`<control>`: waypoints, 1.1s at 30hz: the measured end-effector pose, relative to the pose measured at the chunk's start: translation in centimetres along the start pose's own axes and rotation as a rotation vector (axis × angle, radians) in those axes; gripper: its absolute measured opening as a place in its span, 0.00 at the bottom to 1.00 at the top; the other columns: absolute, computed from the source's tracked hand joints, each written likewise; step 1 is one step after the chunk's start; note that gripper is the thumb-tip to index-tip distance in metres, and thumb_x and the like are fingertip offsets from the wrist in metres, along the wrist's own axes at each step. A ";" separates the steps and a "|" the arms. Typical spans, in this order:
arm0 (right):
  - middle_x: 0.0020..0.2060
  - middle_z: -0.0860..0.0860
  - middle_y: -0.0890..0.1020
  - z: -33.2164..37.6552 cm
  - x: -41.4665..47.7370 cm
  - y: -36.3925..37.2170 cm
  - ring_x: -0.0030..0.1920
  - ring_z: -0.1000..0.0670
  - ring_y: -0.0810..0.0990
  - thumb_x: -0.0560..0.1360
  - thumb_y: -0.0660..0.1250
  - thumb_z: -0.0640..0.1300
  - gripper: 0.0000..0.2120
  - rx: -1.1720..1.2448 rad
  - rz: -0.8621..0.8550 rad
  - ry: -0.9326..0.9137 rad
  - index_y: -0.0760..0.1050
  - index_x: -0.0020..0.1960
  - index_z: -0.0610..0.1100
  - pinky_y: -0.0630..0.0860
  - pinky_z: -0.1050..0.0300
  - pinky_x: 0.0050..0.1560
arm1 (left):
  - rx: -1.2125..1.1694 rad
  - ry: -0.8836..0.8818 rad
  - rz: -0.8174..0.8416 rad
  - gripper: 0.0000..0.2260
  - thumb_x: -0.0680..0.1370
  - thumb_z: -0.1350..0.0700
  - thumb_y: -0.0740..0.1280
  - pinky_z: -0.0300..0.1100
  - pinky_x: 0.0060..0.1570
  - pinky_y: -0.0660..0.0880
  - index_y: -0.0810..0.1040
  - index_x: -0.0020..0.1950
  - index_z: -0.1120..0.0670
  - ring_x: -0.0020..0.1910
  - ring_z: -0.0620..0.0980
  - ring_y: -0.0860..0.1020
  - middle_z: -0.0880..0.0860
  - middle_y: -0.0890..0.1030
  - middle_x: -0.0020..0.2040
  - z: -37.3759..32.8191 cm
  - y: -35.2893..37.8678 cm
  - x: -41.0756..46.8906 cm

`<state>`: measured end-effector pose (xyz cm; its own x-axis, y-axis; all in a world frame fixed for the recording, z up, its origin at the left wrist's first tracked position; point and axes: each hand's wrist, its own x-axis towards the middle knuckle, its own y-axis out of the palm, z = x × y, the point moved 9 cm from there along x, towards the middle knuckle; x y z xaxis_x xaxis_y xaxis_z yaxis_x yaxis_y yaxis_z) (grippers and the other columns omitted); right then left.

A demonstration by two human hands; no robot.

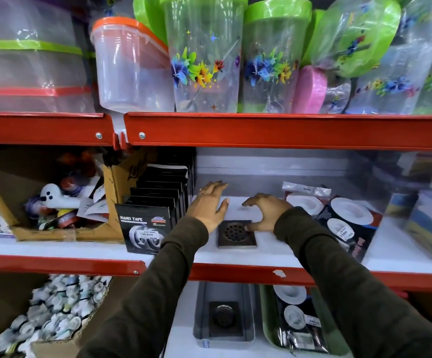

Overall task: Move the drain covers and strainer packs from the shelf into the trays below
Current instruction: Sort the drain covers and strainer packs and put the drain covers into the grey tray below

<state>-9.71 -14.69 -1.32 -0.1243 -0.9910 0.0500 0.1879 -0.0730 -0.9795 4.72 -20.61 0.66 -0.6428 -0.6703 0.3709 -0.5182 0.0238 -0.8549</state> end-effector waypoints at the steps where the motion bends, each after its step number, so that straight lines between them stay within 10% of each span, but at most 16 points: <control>1: 0.65 0.51 0.76 -0.7 -0.6 -0.8 0.65 0.47 0.76 0.66 0.70 0.63 0.33 -0.022 -0.063 0.012 0.71 0.68 0.54 0.74 0.51 0.63 | 0.011 0.009 0.007 0.24 0.82 0.50 0.56 0.48 0.76 0.59 0.59 0.78 0.51 0.78 0.53 0.57 0.52 0.62 0.78 -0.8 0.2 0.3; 10: 0.59 0.47 0.82 -13.8 -9.2 -5.2 0.60 0.42 0.79 0.69 0.66 0.57 0.23 -0.076 -0.332 0.583 0.77 0.62 0.52 0.75 0.50 0.61 | -0.031 0.148 0.121 0.23 0.80 0.50 0.59 0.46 0.68 0.70 0.65 0.76 0.49 0.70 0.56 0.71 0.54 0.73 0.72 -11.6 5.5 3.6; 15: 0.70 0.45 0.72 -21.2 -16.4 -3.1 0.71 0.41 0.68 0.73 0.57 0.64 0.32 -0.195 -0.092 1.085 0.70 0.71 0.48 0.60 0.44 0.69 | -0.052 0.041 0.268 0.20 0.80 0.45 0.59 0.45 0.61 0.75 0.74 0.70 0.51 0.62 0.56 0.78 0.51 0.81 0.63 -15.4 11.0 5.2; 20: 0.66 0.42 0.75 -23.6 -18.0 0.9 0.68 0.41 0.72 0.73 0.60 0.64 0.30 0.153 -0.147 1.108 0.72 0.67 0.46 0.56 0.42 0.72 | -0.182 -0.126 0.448 0.17 0.80 0.50 0.61 0.47 0.61 0.76 0.81 0.59 0.60 0.59 0.61 0.79 0.62 0.82 0.59 -17.6 16.0 6.1; 25: 0.54 0.36 0.83 -24.6 -16.6 0.9 0.56 0.38 0.81 0.70 0.74 0.38 0.17 0.849 -0.462 0.960 0.78 0.56 0.32 0.74 0.42 0.64 | -0.315 -0.252 0.447 0.08 0.77 0.60 0.64 0.40 0.45 0.74 0.82 0.49 0.59 0.56 0.59 0.81 0.60 0.83 0.56 -17.3 16.1 6.3; 28: 0.54 0.37 0.83 -23.7 -14.9 -0.7 0.48 0.47 0.80 0.68 0.74 0.31 0.17 0.921 -0.557 0.830 0.77 0.57 0.32 0.75 0.55 0.55 | -0.346 -0.354 0.432 0.09 0.75 0.60 0.64 0.38 0.42 0.73 0.80 0.52 0.61 0.46 0.55 0.81 0.60 0.83 0.55 -15.3 14.7 5.9; 33: 0.59 0.40 0.81 -21.1 -11.1 -1.3 0.57 0.43 0.81 0.68 0.73 0.31 0.24 0.814 -0.451 0.693 0.76 0.63 0.36 0.72 0.60 0.55 | -0.125 -0.458 0.511 0.20 0.74 0.53 0.64 0.43 0.58 0.74 0.75 0.65 0.57 0.61 0.58 0.77 0.60 0.77 0.64 -12.6 13.4 3.9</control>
<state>-29.18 -1.23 -4.70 -0.7993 -0.6010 -0.0016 0.5305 -0.7043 -0.4718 -11.80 -13.61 -4.75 -0.5350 -0.7970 -0.2803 -0.2931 0.4863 -0.8232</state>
